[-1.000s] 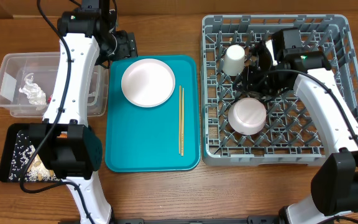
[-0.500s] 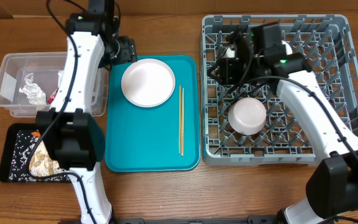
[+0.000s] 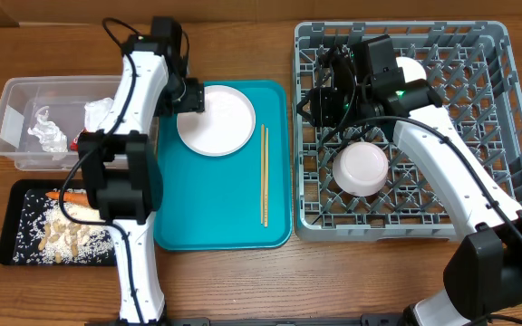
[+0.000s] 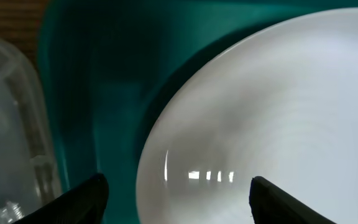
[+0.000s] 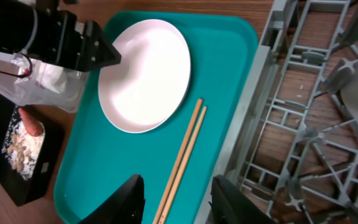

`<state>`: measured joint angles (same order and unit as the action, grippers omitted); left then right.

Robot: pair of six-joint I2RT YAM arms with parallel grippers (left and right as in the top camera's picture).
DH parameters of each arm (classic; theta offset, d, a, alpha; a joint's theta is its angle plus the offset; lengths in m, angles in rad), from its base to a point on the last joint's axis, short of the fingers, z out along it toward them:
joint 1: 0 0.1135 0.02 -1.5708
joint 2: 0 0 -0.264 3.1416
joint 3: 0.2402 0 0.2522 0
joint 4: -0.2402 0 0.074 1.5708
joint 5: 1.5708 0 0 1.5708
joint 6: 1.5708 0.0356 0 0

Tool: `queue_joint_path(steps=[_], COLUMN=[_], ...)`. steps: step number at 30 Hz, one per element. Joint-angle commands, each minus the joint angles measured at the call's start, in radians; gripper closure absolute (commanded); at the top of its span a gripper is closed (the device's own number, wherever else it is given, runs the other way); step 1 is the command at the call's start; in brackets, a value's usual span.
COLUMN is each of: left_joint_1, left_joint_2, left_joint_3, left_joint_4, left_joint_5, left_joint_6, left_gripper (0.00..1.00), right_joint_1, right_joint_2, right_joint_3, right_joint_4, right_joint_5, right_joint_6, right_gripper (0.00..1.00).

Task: Sort waste into correct bins and load items into the dishwasher
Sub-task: 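Grasp the pink plate edge on the teal tray with the left gripper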

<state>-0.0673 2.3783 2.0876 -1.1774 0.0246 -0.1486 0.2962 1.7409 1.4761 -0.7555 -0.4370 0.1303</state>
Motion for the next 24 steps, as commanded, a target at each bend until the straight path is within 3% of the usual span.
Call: queue_joint_path(steps=[1,4,8,15,24], left_joint_1=[0.003,0.003,0.003,0.003,0.002], left_joint_2=[0.056,0.073,0.075,0.073,-0.012], left_joint_3=[0.0,0.0,0.0,0.004,0.054], left_joint_4=[0.003,-0.003,-0.007,-0.024,-0.064], left_joint_5=[-0.01,-0.01,-0.01,-0.034,-0.064], left_joint_6=[0.023,0.022,0.022,0.022,-0.002], left_gripper=[0.3,0.42,0.69,0.93,0.96], right_joint_1=[0.003,0.003,0.003,0.003,0.001], right_joint_2=[-0.028,-0.028,-0.028,-0.028,-0.028], right_joint_3=[-0.002,-0.002,-0.002,-0.002,-0.002], right_joint_4=[0.002,0.003,0.003,0.007,0.047], right_joint_5=[0.042,0.045,0.06,0.112,0.111], right_joint_6=[-0.003,-0.003,-0.003,-0.004,-0.006], right_gripper=[0.61,0.61,0.61,0.51,0.45])
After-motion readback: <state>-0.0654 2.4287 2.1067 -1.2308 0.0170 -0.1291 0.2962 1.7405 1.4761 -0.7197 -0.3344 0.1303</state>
